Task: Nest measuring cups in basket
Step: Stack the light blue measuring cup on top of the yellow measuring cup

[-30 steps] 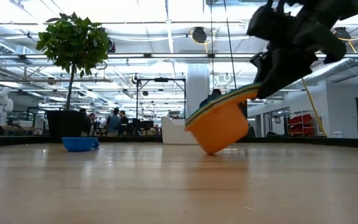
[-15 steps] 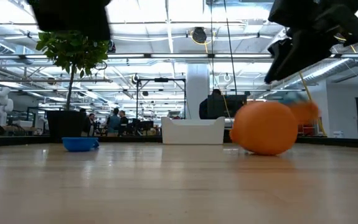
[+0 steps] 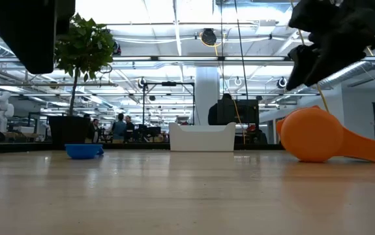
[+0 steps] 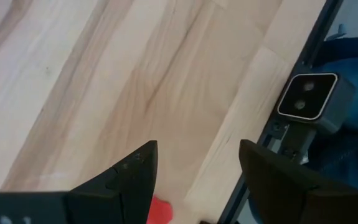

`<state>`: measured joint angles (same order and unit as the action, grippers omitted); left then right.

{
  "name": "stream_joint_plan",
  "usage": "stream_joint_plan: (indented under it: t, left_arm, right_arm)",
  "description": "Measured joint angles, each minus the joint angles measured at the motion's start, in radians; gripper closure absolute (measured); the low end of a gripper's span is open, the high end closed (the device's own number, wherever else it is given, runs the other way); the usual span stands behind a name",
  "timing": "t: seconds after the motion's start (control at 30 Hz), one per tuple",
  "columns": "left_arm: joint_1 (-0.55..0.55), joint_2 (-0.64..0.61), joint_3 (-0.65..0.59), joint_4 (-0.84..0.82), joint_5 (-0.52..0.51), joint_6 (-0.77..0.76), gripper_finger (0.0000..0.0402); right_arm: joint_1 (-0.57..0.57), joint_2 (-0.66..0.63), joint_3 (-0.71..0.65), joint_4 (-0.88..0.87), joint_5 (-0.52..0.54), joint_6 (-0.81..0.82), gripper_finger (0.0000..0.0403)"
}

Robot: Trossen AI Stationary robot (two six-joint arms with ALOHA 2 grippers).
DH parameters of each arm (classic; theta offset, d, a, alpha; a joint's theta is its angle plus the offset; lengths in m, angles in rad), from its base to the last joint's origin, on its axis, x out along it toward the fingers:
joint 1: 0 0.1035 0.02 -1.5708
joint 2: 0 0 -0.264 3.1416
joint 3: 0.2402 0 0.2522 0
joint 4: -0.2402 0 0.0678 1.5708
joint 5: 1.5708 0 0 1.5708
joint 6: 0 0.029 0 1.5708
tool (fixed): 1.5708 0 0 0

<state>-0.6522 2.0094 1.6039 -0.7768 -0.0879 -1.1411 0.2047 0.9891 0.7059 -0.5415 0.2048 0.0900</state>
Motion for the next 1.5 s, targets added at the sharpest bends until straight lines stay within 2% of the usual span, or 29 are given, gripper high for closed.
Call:
stream_joint_plan:
  t: [0.1, 0.37, 0.53, 0.87, 1.03, 1.17, 1.33, 1.5]
  left_arm:
    - [-0.010, 0.000, 0.000, -0.009, -0.013, -0.016, 0.0174]
    - [-0.062, 0.000, 0.000, -0.019, -0.106, -0.028, 0.0174]
    - [-0.090, 0.000, 0.000, -0.037, -0.189, -0.049, 0.0174]
    - [-0.095, 0.000, 0.000, -0.034, -0.287, -0.067, 0.0174]
    - [-0.090, 0.000, 0.000, -0.034, -0.373, -0.046, 0.0174]
    - [-0.070, -0.002, 0.000, -0.033, -0.430, -0.016, 0.0174]
    - [-0.034, -0.002, 0.000, -0.025, -0.438, 0.020, 0.0174]
    - [-0.006, -0.002, 0.000, 0.018, -0.438, 0.082, 0.0174]
  right_arm:
    - [0.001, -0.036, 0.000, -0.057, -0.026, 0.004, 0.0122]
    - [0.019, -0.165, 0.000, -0.142, -0.008, 0.068, 0.0122]
    - [0.020, -0.160, -0.031, -0.165, 0.056, 0.129, 0.0122]
    - [0.007, -0.139, -0.146, -0.095, 0.047, 0.182, 0.0115]
    - [0.007, -0.140, -0.167, 0.004, -0.029, 0.179, 0.0113]
    - [0.006, -0.129, -0.204, 0.068, -0.049, 0.183, 0.0115]
    - [0.006, -0.101, -0.250, 0.102, -0.130, 0.187, 0.0123]
    - [0.006, -0.086, -0.325, 0.303, -0.243, 0.165, 0.0124]
